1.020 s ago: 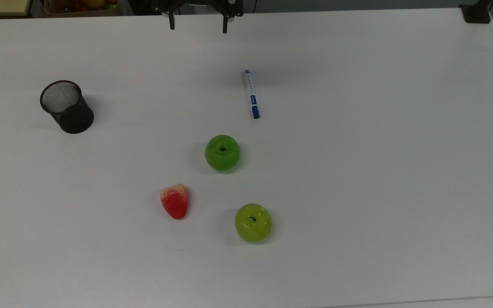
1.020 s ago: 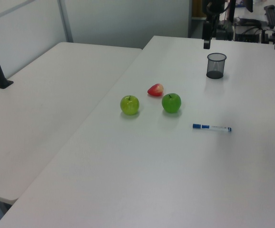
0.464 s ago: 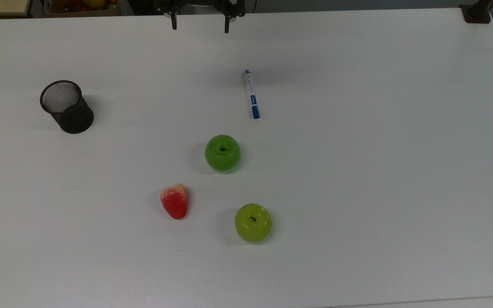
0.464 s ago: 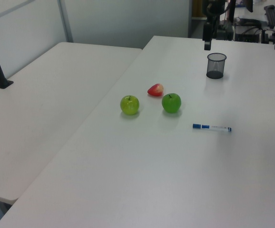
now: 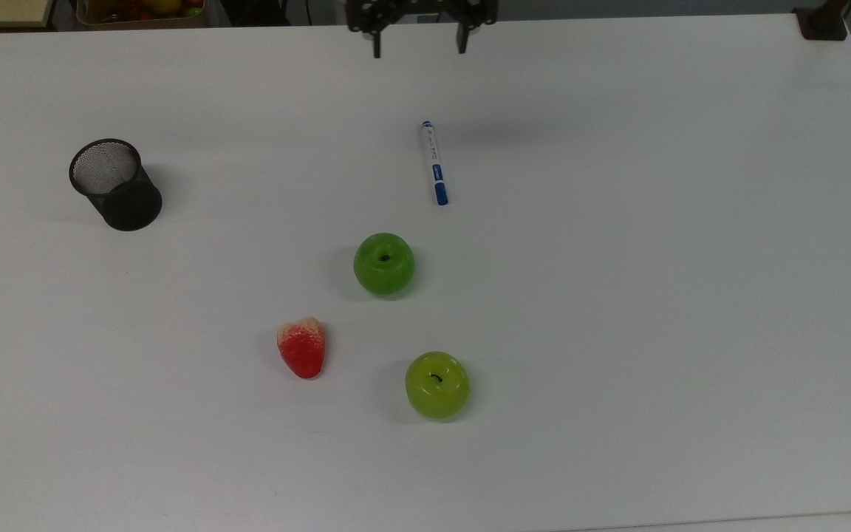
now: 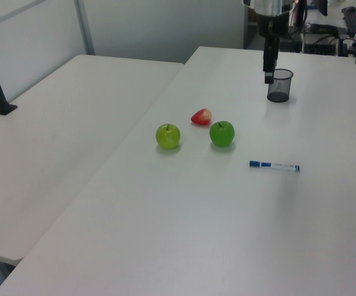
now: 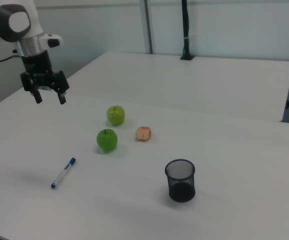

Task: Place marker
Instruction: 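Move the open gripper over the white marker and lower it, then close the gripper on the marker's middle, then lift the marker upright off the table, then carry the marker over the black mesh pencil cup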

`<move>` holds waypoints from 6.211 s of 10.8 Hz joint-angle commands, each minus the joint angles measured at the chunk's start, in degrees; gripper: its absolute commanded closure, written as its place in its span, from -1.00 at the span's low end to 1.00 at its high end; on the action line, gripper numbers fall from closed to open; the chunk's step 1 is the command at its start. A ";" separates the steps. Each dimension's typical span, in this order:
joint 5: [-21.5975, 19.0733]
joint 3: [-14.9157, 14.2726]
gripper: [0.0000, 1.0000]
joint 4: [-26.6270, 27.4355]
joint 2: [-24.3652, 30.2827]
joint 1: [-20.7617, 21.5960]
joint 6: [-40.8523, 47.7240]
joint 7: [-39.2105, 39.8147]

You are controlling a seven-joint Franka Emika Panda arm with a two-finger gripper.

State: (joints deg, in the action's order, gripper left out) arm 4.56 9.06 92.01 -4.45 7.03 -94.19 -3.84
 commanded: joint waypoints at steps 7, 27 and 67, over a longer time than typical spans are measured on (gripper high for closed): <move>-3.59 2.54 -1.00 11.07 -3.98 -0.96 -14.15 -2.58; 4.41 2.45 -0.64 22.16 -12.77 -1.67 -31.84 -2.84; 1.43 -11.43 0.89 1.42 -7.94 -12.28 -12.22 8.21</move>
State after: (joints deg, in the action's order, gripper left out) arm 7.81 -0.70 93.53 -12.39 -2.54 -102.58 -0.36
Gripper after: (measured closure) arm 0.837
